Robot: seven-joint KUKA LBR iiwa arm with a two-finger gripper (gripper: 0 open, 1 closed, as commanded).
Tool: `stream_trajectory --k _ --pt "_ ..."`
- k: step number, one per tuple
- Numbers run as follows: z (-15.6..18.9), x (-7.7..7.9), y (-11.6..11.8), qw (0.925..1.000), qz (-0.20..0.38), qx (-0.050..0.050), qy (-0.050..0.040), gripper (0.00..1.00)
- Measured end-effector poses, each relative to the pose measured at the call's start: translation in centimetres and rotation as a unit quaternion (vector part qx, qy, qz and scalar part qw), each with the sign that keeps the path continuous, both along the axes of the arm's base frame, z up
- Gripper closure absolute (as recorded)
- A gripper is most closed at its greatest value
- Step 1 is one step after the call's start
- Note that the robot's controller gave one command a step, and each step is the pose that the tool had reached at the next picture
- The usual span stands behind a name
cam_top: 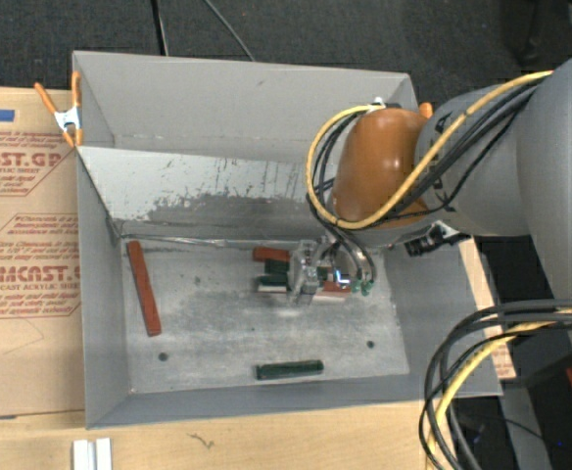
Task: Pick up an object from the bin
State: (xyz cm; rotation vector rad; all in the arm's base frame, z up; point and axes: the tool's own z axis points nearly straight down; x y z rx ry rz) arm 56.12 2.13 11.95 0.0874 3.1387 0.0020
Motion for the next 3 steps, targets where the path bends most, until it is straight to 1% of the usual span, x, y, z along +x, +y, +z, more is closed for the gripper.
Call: stream_trajectory --k 1,3 --pt "4.5 0.16 0.04 1.0 0.0 0.0 -0.0023 1.0" --pt "4.97 0.26 0.15 1.0 0.001 0.0 0.0 1.0"
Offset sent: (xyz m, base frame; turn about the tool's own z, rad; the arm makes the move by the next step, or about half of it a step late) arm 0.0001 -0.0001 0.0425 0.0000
